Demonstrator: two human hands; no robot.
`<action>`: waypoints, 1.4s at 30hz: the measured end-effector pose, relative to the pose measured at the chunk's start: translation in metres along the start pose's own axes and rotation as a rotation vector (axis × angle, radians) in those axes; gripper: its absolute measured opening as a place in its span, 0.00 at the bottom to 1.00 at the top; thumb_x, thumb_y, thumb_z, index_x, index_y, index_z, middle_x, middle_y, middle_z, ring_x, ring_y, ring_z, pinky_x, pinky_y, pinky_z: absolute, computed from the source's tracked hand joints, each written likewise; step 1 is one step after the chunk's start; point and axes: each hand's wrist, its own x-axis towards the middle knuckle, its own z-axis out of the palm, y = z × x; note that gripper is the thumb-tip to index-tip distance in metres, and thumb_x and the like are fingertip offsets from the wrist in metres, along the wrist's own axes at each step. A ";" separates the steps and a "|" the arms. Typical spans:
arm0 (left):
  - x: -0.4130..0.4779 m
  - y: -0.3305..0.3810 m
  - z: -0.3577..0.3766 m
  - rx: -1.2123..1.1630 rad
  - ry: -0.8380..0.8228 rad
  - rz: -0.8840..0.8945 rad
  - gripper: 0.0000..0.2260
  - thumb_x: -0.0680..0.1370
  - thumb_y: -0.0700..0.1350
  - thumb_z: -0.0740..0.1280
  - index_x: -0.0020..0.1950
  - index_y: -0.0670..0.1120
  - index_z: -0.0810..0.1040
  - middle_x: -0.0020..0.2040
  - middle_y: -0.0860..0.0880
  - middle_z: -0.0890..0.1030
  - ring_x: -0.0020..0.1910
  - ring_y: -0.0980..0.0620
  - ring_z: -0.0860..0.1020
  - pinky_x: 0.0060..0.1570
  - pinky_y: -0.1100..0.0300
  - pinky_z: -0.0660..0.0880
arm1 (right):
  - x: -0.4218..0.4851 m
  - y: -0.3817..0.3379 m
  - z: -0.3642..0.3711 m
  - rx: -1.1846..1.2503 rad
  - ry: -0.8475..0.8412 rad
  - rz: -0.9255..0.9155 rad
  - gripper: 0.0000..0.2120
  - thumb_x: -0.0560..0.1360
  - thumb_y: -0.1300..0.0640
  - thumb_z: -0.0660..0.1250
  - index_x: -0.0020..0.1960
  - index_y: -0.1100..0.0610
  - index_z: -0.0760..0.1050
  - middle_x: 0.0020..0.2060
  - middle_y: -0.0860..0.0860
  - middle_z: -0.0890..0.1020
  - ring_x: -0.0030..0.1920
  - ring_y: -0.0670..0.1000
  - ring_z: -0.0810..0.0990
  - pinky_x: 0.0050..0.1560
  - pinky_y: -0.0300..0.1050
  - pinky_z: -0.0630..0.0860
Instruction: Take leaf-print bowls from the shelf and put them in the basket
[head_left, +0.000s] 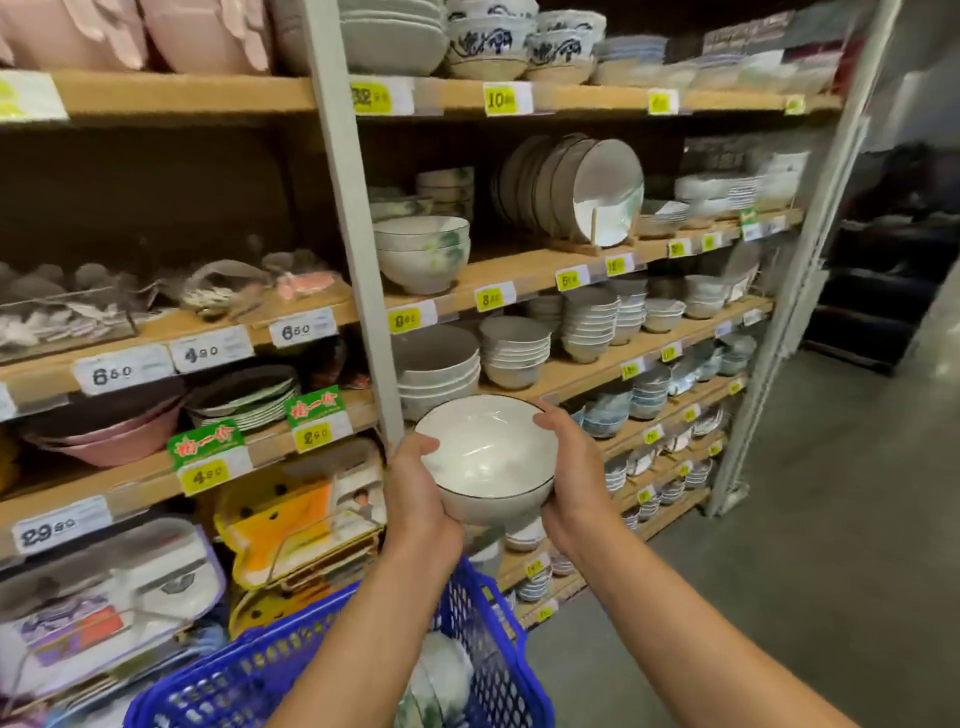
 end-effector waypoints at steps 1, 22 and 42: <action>-0.001 -0.007 0.014 0.003 -0.005 -0.004 0.09 0.74 0.43 0.60 0.51 0.48 0.77 0.46 0.43 0.82 0.44 0.40 0.79 0.40 0.53 0.76 | 0.003 -0.011 -0.010 -0.004 0.013 -0.004 0.09 0.74 0.57 0.62 0.48 0.53 0.80 0.53 0.58 0.82 0.52 0.59 0.79 0.45 0.50 0.74; 0.091 -0.075 0.224 0.040 -0.061 0.001 0.10 0.72 0.44 0.61 0.51 0.48 0.78 0.53 0.42 0.83 0.50 0.39 0.80 0.53 0.47 0.75 | 0.161 -0.156 -0.119 -0.033 0.070 -0.074 0.19 0.71 0.67 0.54 0.50 0.52 0.80 0.45 0.53 0.82 0.43 0.55 0.79 0.34 0.43 0.77; 0.247 -0.011 0.304 0.150 0.082 0.289 0.17 0.74 0.47 0.62 0.62 0.52 0.76 0.59 0.45 0.80 0.59 0.43 0.77 0.61 0.44 0.75 | 0.370 -0.210 -0.042 -0.002 -0.181 0.089 0.20 0.70 0.68 0.56 0.54 0.56 0.81 0.50 0.55 0.81 0.49 0.58 0.79 0.39 0.48 0.80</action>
